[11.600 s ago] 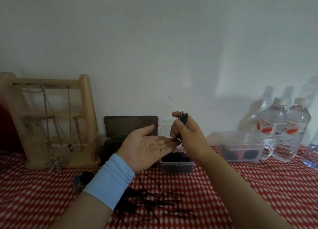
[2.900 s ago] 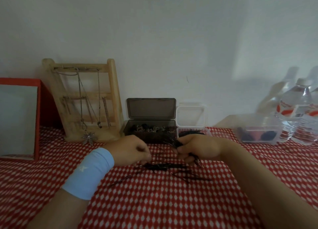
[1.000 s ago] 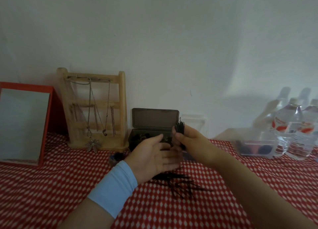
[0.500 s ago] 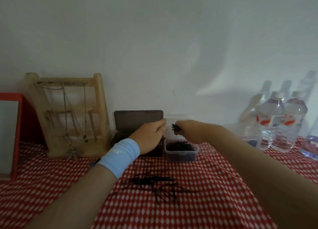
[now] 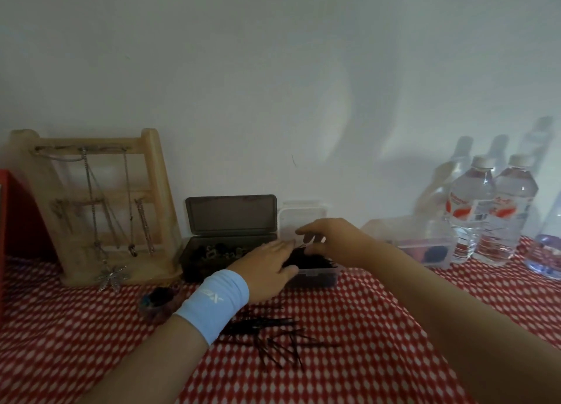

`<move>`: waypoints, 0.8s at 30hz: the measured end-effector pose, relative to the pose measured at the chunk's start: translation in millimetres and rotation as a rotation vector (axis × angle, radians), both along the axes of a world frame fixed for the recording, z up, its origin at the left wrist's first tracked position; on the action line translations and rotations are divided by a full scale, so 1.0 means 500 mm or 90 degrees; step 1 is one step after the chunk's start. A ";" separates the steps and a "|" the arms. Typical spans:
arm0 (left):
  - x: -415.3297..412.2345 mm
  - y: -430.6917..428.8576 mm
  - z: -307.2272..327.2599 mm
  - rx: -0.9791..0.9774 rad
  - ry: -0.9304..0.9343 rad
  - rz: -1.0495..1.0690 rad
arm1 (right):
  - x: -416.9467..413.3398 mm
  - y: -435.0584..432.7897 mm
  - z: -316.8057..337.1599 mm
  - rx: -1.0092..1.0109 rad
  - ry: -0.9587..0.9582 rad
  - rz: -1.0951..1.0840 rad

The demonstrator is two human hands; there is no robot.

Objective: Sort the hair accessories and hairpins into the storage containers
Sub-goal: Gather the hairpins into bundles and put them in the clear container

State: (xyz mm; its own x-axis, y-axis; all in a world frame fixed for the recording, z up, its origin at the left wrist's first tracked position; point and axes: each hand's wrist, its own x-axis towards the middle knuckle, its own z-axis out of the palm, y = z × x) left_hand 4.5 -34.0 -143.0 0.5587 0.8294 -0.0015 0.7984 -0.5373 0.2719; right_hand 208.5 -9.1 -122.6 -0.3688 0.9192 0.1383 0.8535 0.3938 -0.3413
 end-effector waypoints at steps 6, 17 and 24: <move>0.026 0.015 -0.012 0.070 0.036 -0.010 | 0.012 -0.022 -0.005 0.030 -0.038 -0.015; 0.013 -0.023 -0.002 0.124 -0.034 -0.010 | 0.000 -0.098 0.004 -0.024 -0.104 -0.014; -0.057 -0.108 -0.002 0.142 -0.073 0.003 | -0.084 -0.209 0.070 -0.127 -0.109 0.021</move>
